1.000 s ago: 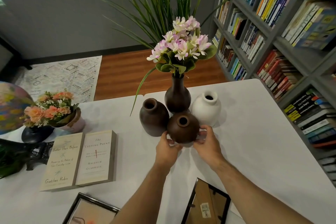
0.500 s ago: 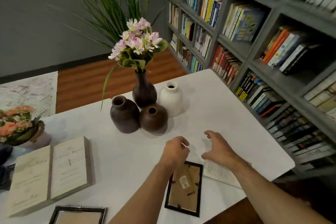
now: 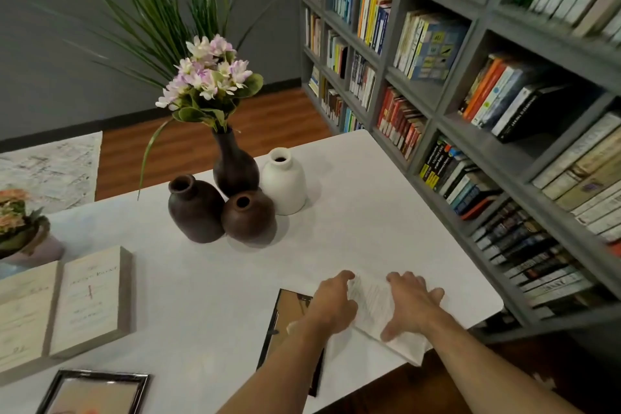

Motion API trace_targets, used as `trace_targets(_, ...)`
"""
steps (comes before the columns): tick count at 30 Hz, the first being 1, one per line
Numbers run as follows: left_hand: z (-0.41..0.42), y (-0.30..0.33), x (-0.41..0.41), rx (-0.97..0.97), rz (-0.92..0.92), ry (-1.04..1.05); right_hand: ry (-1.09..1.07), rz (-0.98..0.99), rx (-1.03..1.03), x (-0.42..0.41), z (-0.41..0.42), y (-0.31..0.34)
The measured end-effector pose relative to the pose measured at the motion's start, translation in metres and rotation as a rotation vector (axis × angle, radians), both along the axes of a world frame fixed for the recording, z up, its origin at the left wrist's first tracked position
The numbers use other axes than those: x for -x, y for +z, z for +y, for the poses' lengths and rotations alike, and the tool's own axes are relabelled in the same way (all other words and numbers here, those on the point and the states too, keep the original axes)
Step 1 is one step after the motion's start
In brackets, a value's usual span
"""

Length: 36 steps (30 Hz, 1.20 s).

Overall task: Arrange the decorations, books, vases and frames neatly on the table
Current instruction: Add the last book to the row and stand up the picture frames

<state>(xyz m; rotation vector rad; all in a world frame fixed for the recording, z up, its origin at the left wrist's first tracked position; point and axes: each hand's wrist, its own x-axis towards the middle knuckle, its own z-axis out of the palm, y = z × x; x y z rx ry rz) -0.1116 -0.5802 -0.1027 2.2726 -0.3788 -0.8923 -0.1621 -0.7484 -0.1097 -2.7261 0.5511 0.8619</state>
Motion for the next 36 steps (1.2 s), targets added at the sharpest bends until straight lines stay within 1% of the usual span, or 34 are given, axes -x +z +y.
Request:
trace_targets(5, -0.008, -0.003, 0.007, -0.006, -0.01, 0.049, 0.001, 0.035, -0.012, -0.009, -0.012, 0.0)
trace_targets(8, -0.011, -0.008, 0.01, -0.092, -0.047, 0.037, -0.006, 0.05, -0.041, -0.009, -0.015, -0.002)
trace_targets(11, -0.015, -0.011, 0.009, -0.174, -0.03, -0.022, -0.053, 0.037, -0.091, -0.003, -0.017, -0.005)
trace_targets(13, -0.02, -0.013, 0.009, -0.172, -0.018, -0.04, -0.152, 0.01, -0.136, 0.006, -0.023, -0.007)
trace_targets(16, -0.031, -0.015, 0.008, -0.132, -0.026, -0.014, -0.357, -0.022, -0.16, 0.021, -0.031, -0.009)
trace_targets(18, -0.04, -0.016, 0.006, -0.09, -0.02, 0.027, -0.462, -0.022, -0.17, 0.029, -0.036, -0.009)
trace_targets(20, -0.046, -0.016, 0.004, -0.037, 0.028, 0.108, -0.543, -0.028, -0.214, 0.036, -0.039, -0.01)
trace_targets(22, -0.049, -0.016, 0.001, -0.002, 0.063, 0.182, -0.63, -0.071, -0.298, 0.042, -0.043, -0.012)
trace_targets(25, -0.049, -0.016, -0.001, 0.035, 0.042, 0.216, -0.781, -0.135, -0.466, 0.05, -0.052, -0.016)
trace_targets(28, -0.049, -0.01, -0.006, 0.084, 0.01, 0.236, -0.909, -0.089, -0.659, 0.055, -0.06, -0.015)
trace_targets(30, -0.048, -0.005, -0.01, 0.128, 0.029, 0.27, -0.88, -0.02, -0.751, 0.055, -0.066, -0.009)
trace_targets(33, -0.038, 0.005, -0.015, 0.241, 0.068, 0.365, -0.752, 0.021, -0.846, 0.044, -0.076, 0.006)
trace_targets(36, -0.022, 0.016, -0.02, 0.413, 0.164, 0.579, -0.635, -0.033, -0.9, 0.023, -0.079, 0.029)
